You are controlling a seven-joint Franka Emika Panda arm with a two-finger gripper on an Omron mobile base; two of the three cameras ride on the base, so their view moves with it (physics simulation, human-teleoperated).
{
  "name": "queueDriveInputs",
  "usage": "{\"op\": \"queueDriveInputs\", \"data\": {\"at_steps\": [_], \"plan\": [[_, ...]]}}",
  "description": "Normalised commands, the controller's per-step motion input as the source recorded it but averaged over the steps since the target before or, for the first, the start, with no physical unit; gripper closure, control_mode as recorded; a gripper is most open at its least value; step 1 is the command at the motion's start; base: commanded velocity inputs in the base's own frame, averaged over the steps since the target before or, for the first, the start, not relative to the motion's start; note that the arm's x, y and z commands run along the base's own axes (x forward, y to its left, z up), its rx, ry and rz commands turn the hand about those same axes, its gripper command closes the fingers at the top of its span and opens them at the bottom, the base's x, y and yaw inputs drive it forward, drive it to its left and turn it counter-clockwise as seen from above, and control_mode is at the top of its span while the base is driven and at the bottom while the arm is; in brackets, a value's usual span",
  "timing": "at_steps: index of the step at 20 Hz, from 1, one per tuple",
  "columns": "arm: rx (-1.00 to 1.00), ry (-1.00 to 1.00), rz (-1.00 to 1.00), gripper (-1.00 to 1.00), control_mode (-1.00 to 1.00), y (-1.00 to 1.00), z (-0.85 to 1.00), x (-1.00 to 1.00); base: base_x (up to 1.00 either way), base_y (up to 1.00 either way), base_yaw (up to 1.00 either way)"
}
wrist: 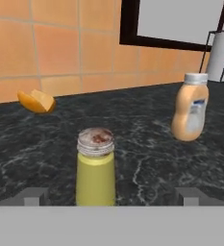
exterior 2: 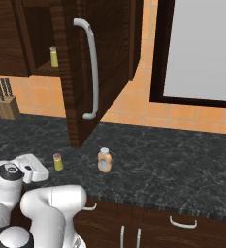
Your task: Put the shaker and condiment bottle from the counter next to their counterparts in the cabinet.
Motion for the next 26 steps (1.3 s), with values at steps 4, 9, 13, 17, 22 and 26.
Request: {"op": "queueDriveInputs", "data": {"at_steps": [4,9,13,17,22,26], "plan": [[0.00,0.00,-0.06,-1.00,-1.00,-0.06,-0.06,0.37,0.00,0.00,0.00],[0.00,0.00,-0.03,-1.00,-1.00,-0.16,-0.18,0.37,0.00,0.00,0.00],[0.00,0.00,-0.02,-1.00,-1.00,-0.19,-0.24,0.43,0.00,0.00,0.00],[0.00,0.00,-0.02,1.00,-1.00,-0.13,-0.22,0.45,0.00,0.00,0.00],[0.00,0.00,-0.01,1.00,-1.00,-0.01,0.04,0.07,0.00,0.00,0.00],[0.00,0.00,0.17,1.00,-1.00,-0.04,0.73,-0.07,0.00,0.00,0.00]]}}
